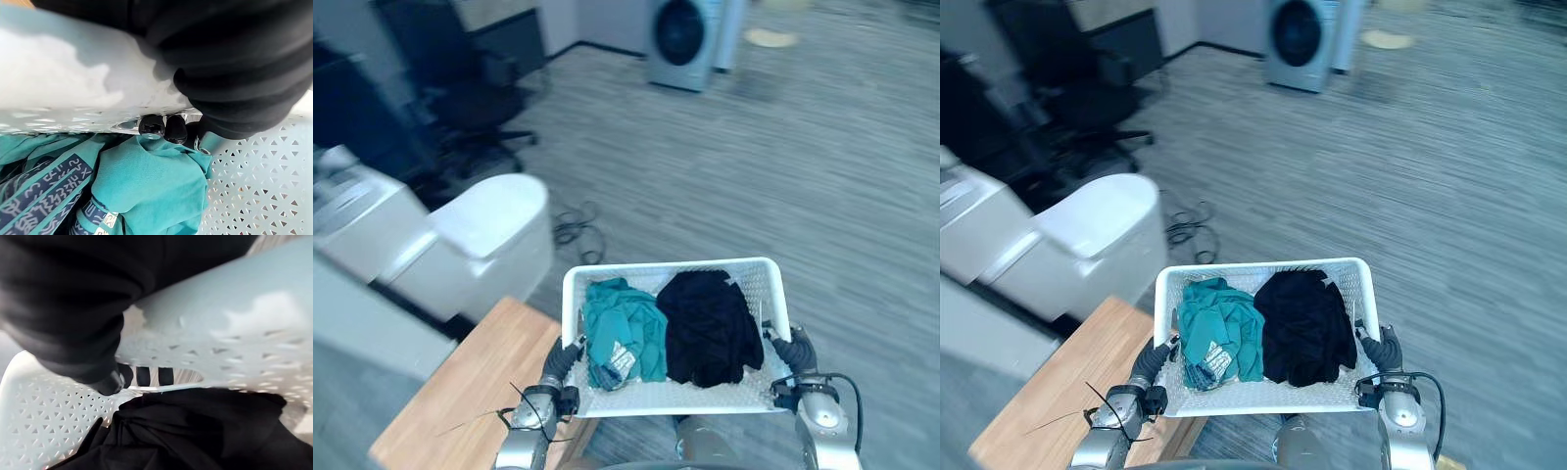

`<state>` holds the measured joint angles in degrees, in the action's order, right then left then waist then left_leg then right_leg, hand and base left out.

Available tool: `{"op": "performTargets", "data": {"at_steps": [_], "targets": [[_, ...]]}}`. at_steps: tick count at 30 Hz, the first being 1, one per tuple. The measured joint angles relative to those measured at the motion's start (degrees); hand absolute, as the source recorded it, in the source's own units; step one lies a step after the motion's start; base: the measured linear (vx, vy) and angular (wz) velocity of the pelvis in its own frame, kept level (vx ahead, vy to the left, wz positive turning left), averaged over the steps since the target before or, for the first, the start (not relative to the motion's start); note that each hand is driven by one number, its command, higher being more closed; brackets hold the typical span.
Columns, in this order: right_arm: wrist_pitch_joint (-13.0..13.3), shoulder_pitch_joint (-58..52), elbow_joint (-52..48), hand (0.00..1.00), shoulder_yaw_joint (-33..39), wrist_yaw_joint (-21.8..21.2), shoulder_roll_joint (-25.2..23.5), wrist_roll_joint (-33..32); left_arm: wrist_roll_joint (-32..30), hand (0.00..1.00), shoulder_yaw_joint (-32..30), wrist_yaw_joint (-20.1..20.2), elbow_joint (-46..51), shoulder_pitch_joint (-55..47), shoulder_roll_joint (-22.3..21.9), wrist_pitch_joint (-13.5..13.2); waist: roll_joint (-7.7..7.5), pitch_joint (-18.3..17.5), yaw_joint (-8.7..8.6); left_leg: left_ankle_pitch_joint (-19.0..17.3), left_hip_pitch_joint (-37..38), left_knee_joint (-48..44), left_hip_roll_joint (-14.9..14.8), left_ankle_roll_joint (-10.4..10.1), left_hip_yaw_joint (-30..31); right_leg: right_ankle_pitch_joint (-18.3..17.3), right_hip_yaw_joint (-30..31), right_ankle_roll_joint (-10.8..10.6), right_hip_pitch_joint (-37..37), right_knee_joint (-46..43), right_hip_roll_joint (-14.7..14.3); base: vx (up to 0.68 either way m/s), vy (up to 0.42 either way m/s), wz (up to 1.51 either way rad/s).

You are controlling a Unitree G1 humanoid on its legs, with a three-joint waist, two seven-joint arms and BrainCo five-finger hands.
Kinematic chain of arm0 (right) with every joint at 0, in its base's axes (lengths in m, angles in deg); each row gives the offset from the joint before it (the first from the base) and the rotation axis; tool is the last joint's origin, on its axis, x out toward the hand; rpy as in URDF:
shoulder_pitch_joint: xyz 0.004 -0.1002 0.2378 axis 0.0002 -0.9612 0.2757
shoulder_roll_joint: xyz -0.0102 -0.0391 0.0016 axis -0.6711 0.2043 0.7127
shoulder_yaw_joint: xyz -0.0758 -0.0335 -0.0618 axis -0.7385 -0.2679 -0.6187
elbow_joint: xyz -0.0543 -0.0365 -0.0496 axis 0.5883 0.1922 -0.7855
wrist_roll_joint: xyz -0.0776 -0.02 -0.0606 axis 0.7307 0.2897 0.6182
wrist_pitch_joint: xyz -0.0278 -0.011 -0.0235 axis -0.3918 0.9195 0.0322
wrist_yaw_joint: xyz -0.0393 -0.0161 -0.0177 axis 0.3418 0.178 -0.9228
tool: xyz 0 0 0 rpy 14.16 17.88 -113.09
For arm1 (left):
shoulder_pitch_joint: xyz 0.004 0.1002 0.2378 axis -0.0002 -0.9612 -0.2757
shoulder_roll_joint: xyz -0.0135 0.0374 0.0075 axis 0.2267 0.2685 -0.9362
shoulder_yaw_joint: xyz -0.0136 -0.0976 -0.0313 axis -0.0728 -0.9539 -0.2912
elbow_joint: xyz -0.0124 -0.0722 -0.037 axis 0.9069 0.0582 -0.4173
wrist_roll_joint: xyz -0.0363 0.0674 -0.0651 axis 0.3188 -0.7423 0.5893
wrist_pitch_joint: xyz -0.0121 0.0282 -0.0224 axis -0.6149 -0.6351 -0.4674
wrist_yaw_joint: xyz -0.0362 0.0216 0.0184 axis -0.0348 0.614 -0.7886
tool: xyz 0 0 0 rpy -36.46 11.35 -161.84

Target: Pick up the laundry basket with both hands and put the clothes into the washing machine.

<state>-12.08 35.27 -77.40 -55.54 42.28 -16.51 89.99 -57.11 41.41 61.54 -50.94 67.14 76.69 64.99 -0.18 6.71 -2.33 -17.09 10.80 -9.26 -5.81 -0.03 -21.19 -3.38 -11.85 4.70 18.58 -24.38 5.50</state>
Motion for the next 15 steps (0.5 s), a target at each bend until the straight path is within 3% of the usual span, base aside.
{"op": "performTargets", "data": {"at_steps": [1, 2, 3, 5, 6, 8, 11, 12, 13, 15], "targets": [[0.3, 0.2, 1.4, 1.00, -0.1, 0.0, 0.4, 0.0, 0.0, 1.00, -0.2, 0.0, -0.4, 0.0, 0.4, 0.0, -0.81, -0.7, -0.17, -0.6, 1.1, 0.4, 0.4, -1.2, -2.4, 0.0, -0.5, -3.2, -2.5, 1.2, 0.7, 0.19, -0.010, -1.60], [0.4, 0.7, 2.2, 1.00, -0.3, 0.0, 0.5, 0.0, 0.2, 1.00, -0.2, 0.0, -1.2, 0.5, 0.2, -0.1, -1.17, -0.8, -0.10, -0.8, 1.3, 0.5, 0.4, -1.5, -3.2, 1.5, 0.0, -4.9, -2.7, 3.0, -0.7, 0.17, -0.026, -1.49], [0.4, 2.3, 3.6, 1.00, -0.5, 0.0, 0.9, 0.0, 0.8, 1.00, -0.2, 0.0, -3.2, 1.7, 0.4, -0.1, -0.31, -0.5, -0.56, 0.3, 0.2, 0.5, -0.2, -2.6, -3.4, 4.5, 3.0, -4.3, -2.7, 7.0, -3.4, 0.10, -0.032, -1.24], [0.4, 4.0, 4.9, 1.00, -0.6, -0.1, 2.8, 0.1, 2.7, 1.00, 0.4, 0.0, -4.9, 2.8, 0.1, 0.0, 1.42, -0.4, -1.49, 1.1, -1.2, 0.4, -0.2, -3.0, -4.1, 9.2, 7.2, -4.3, -2.5, 14.1, -6.2, 0.10, -0.047, -1.46], [0.4, 5.7, 5.7, 1.00, -0.9, -0.3, 3.7, 0.1, 3.5, 1.00, 0.6, -0.1, -5.0, 3.2, 0.3, 0.0, 2.60, -0.2, -1.90, 0.9, -2.4, 0.6, 0.0, -3.1, -4.5, 12.7, 9.8, -4.4, -2.6, 19.0, -7.3, 0.12, -0.028, -1.40], [0.5, 6.8, 6.7, 1.00, -0.9, -0.2, 4.2, 0.0, 3.6, 1.00, 0.9, -0.2, -5.5, 4.6, 0.6, 0.0, 3.28, 0.6, -2.58, 0.9, -3.2, 2.3, 1.2, -3.1, -5.1, 16.8, 13.1, -5.0, -2.2, 24.2, -7.9, 0.09, 0.005, -1.00], [0.6, 8.2, 7.7, 1.00, 0.3, 0.0, 3.3, -0.2, 3.9, 1.00, 2.0, -0.4, -7.8, 8.8, 1.8, 0.0, 3.76, 2.8, -3.79, 0.4, -2.4, 3.4, 2.2, -2.6, -4.0, 17.1, 13.7, -5.5, 0.9, 20.9, -8.0, -0.03, 0.107, -0.32], [0.6, 7.8, 7.7, 1.00, 0.9, 0.1, 3.0, -0.6, 4.7, 1.00, 3.4, -0.4, -7.9, 9.8, 3.4, 0.0, 3.26, 4.3, -5.08, 0.8, -1.9, 3.0, 3.0, -3.3, -2.3, 14.7, 12.9, -6.0, 1.9, 16.3, -6.5, -0.13, 0.149, 0.62], [0.8, 5.3, 7.1, 1.00, 1.1, 0.1, 3.1, -1.8, 5.4, 1.00, 5.4, -0.7, -7.9, 9.5, 4.0, 0.0, 3.89, 4.8, -6.33, 0.9, -0.7, 3.6, 3.7, -3.5, 0.6, 11.2, 10.8, -6.7, 2.5, 12.3, -4.7, -0.11, 0.135, 0.89], [1.0, 2.3, 5.4, 1.00, 1.3, 0.3, 2.7, -2.6, 5.5, 1.00, 6.8, -1.1, -7.9, 9.7, 4.3, 0.0, 6.02, 4.3, -6.35, 0.1, -1.4, 5.6, 2.9, -3.3, 5.1, 10.2, 8.2, -7.1, 2.9, 12.2, -4.4, 0.01, 0.027, 0.82]]}}
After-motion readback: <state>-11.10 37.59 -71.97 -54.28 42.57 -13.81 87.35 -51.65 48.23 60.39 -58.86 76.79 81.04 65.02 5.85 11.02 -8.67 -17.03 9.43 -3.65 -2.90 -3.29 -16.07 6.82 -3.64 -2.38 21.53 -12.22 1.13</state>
